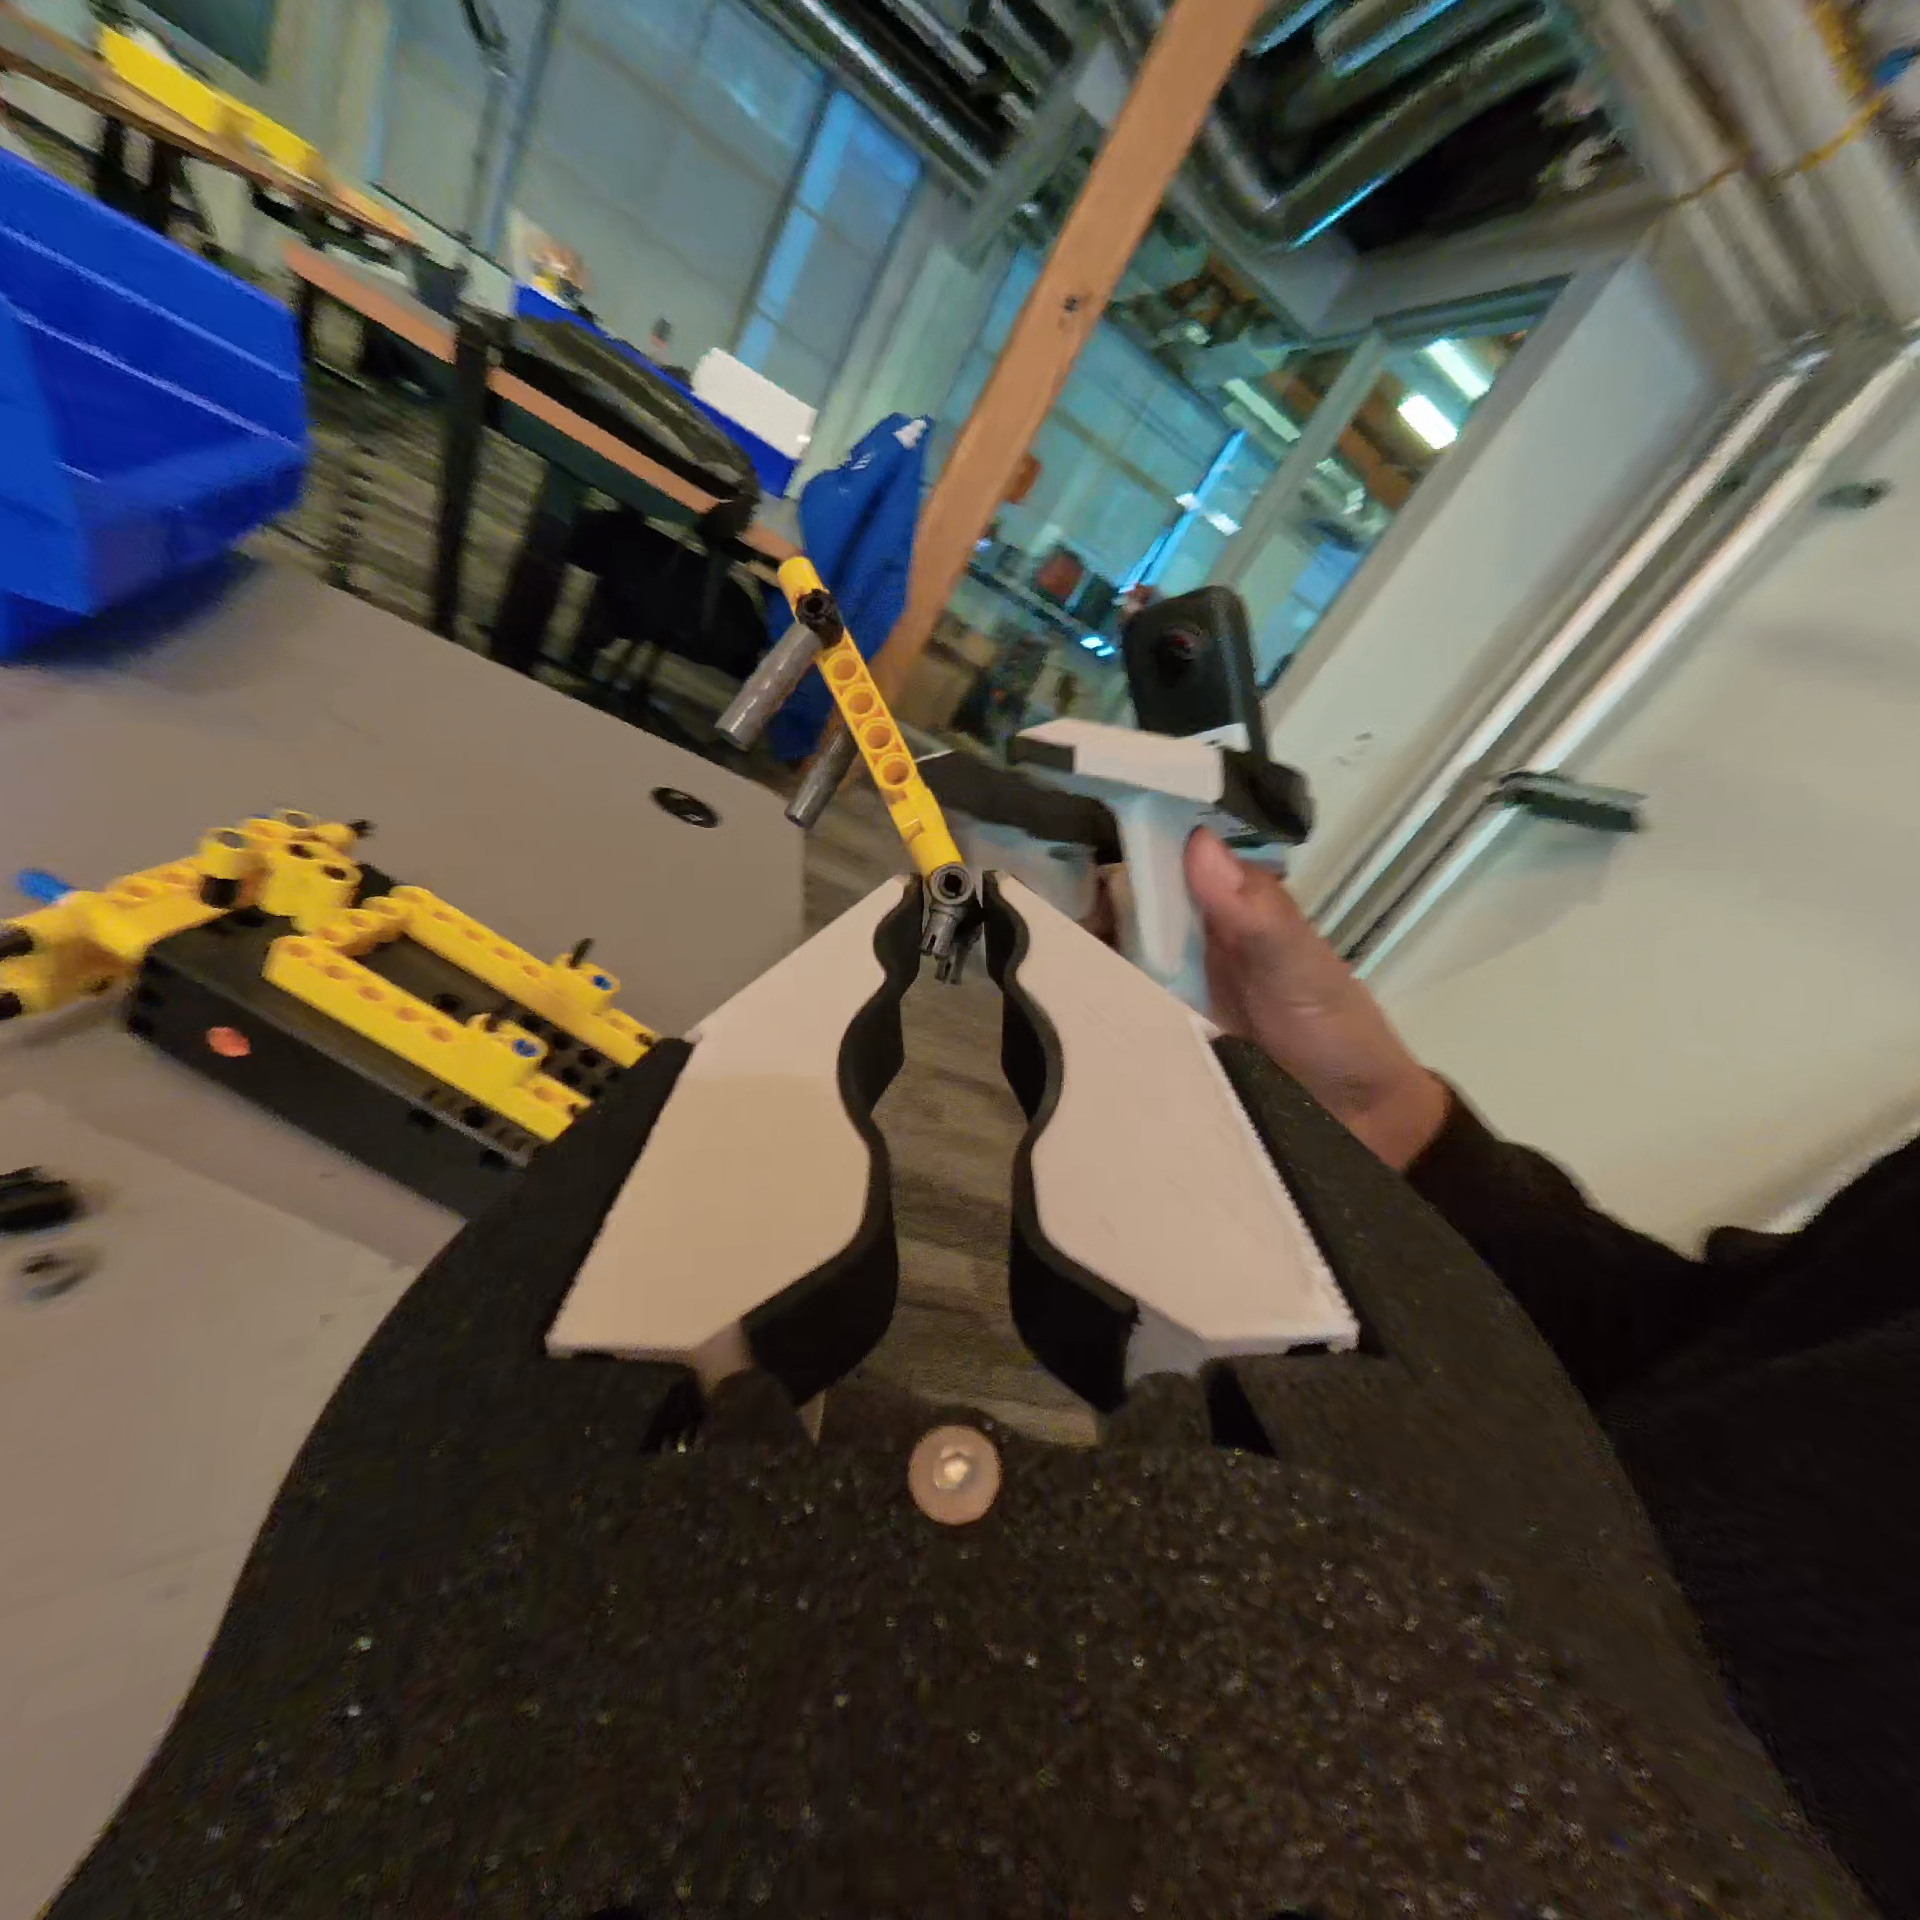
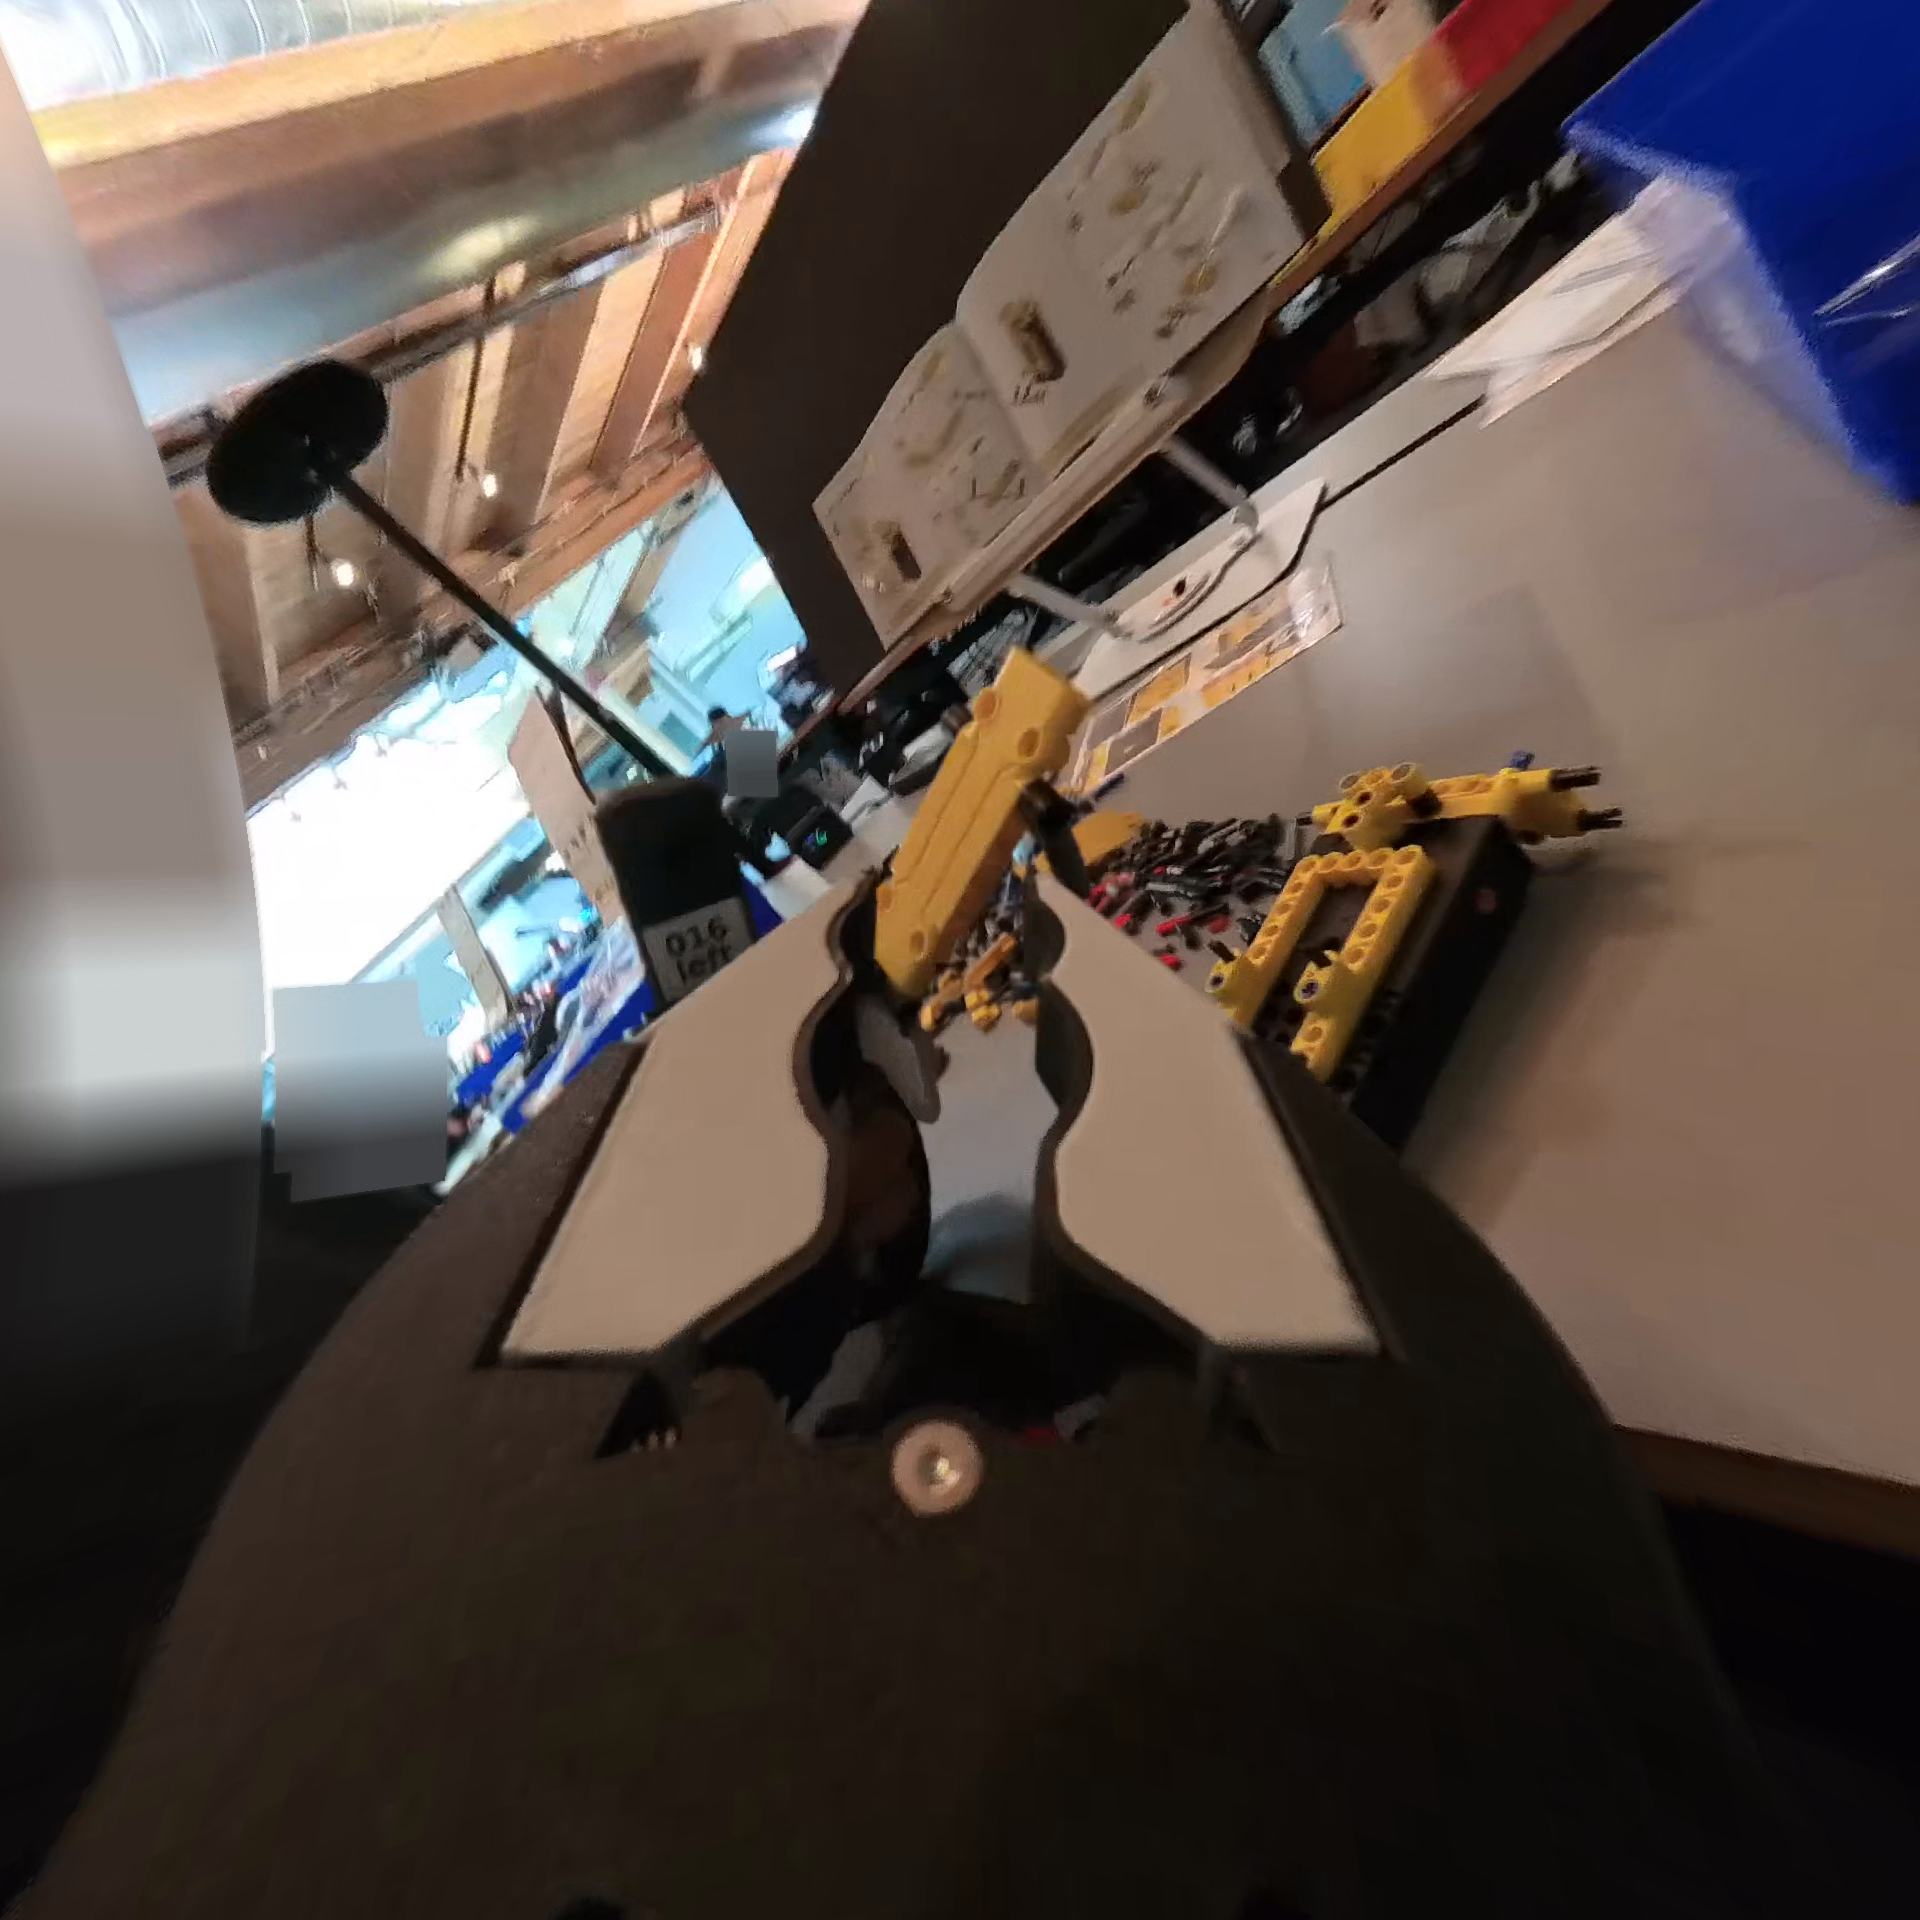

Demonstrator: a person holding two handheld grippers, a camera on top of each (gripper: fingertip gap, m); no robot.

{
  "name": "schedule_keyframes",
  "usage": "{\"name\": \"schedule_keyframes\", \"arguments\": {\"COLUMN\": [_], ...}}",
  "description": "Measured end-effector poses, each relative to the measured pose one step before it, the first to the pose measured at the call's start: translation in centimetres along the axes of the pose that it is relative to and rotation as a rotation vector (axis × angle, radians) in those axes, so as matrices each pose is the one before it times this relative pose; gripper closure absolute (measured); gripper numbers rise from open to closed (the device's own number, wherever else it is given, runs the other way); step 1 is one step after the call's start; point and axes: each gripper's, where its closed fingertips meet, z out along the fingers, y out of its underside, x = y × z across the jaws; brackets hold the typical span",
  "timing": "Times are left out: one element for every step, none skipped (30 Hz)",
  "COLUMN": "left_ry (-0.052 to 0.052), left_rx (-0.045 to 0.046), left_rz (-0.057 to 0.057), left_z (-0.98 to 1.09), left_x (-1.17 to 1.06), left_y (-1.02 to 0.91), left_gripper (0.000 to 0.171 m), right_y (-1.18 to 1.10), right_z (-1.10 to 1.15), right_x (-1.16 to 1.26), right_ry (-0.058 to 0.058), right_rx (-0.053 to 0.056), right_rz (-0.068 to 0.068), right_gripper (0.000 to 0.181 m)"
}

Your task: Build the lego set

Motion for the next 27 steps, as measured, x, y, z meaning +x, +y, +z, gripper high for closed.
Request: {"name": "schedule_keyframes", "arguments": {"left_ry": [-0.0367,-0.0284,-0.0278,-0.0309,-0.0268,-0.0291,-0.0335,-0.0261,-0.0251,-0.0335,-0.0289,-0.0136,-0.0021,-0.0020,0.0032,0.0052,0.0088,0.0139,0.0177,0.0200,0.0286,0.0300,0.0195,0.0008,-0.0238,-0.0233,-0.0029], "left_rx": [-0.01587,-0.01102,-0.00025,-0.00213,-0.00746,-0.01366,-0.02372,-0.02291,-0.01519,-0.00775,-0.00769,-0.00708,-0.00386,0.00093,0.00052,0.00166,-0.00040,-0.01296,-0.02254,-0.01713,-0.00661,0.00236,0.00326,-0.01590,-0.04768,-0.06148,-0.05425], "left_rz": [0.0457,0.0500,0.0479,0.0444,0.0451,0.0467,0.0497,0.0460,0.0350,0.0345,0.0364,0.0232,0.0014,-0.0098,-0.0131,-0.0114,-0.0149,-0.0190,-0.0281,-0.0462,-0.0586,-0.0624,-0.0623,-0.0497,-0.0378,-0.0351,-0.0330], "left_z": [-0.060,-0.036,-0.061,-0.053,-0.011,0.042,0.083,0.138,0.106,0.022,-0.005,-0.004,0.029,0.018,0.013,-0.030,-0.004,0.113,0.145,0.065,-0.050,-0.195,-0.252,-0.202,-0.078,0.072,0.166], "left_x": [-0.237,-0.018,0.036,0.016,0.087,0.048,-0.006,0.125,0.144,-0.013,-0.044,0.065,0.146,0.017,-0.018,-0.047,-0.058,-0.031,-0.012,-0.046,-0.047,-0.204,-0.537,-0.902,-1.235,-1.121,-0.674], "left_y": [0.165,0.140,0.041,0.108,0.212,0.313,0.454,0.435,0.301,0.191,0.180,0.157,0.100,0.066,0.077,0.004,-0.021,0.147,0.254,0.146,-0.028,-0.129,-0.173,0.079,0.519,0.745,0.666], "left_gripper": [0.161,0.161,0.161,0.162,0.162,0.162,0.162,0.162,0.162,0.162,0.162,0.162,0.162,0.162,0.162,0.162,0.162,0.162,0.160,0.153,0.143,0.142,0.142,0.142,0.142,0.141,0.138], "right_y": [-0.334,-0.125,0.188,0.360,0.436,0.366,0.268,0.125,0.175,0.141,0.128,0.156,0.039,0.014,0.030,-0.027,-0.051,0.025,0.037,-0.007,0.000,0.009,0.025,0.103,0.256,0.341,0.354], "right_z": [-0.251,-0.121,0.067,0.256,0.266,0.325,0.319,0.263,0.226,0.218,0.138,0.038,0.057,0.060,0.134,0.108,0.127,0.123,0.062,-0.038,-0.122,-0.184,-0.218,-0.203,-0.114,-0.016,0.084], "right_x": [-0.081,0.062,0.234,0.265,0.291,0.164,-0.089,-0.199,-0.099,0.098,0.212,0.326,0.073,0.001,0.038,-0.039,-0.027,0.114,0.376,0.484,0.490,0.468,0.525,0.536,0.527,0.435,0.323], "right_ry": [-0.0071,-0.0072,-0.0020,-0.0037,-0.0045,-0.0128,-0.0212,-0.0201,-0.0105,0.0041,0.0160,0.0311,0.0215,0.0125,0.0124,0.0088,0.0084,0.0168,0.0345,0.0424,0.0419,0.0418,0.0464,0.0469,0.0435,0.0351,0.0248], "right_rx": [0.0281,0.0138,-0.0066,-0.0175,-0.0209,-0.0195,-0.0142,-0.0084,-0.0116,-0.0118,-0.0122,-0.0174,-0.0094,-0.0080,-0.0091,-0.0066,-0.0060,-0.0140,-0.0184,-0.0200,-0.0250,-0.0258,-0.0256,-0.0267,-0.0314,-0.0308,-0.0254], "right_rz": [0.0242,0.0321,0.0305,0.0253,0.0265,0.0289,0.0289,0.0203,0.0076,-0.0054,-0.0153,-0.0252,-0.0365,-0.0248,-0.0181,-0.0179,-0.0192,-0.0210,-0.0302,-0.0404,-0.0396,-0.0410,-0.0429,-0.0408,-0.0354,-0.0272,-0.0166], "right_gripper": [0.152,0.151,0.150,0.148,0.147,0.144,0.138,0.138,0.136,0.136,0.137,0.145,0.154,0.154,0.154,0.154,0.154,0.155,0.155,0.155,0.155,0.155,0.155,0.155,0.155,0.155,0.155]}}
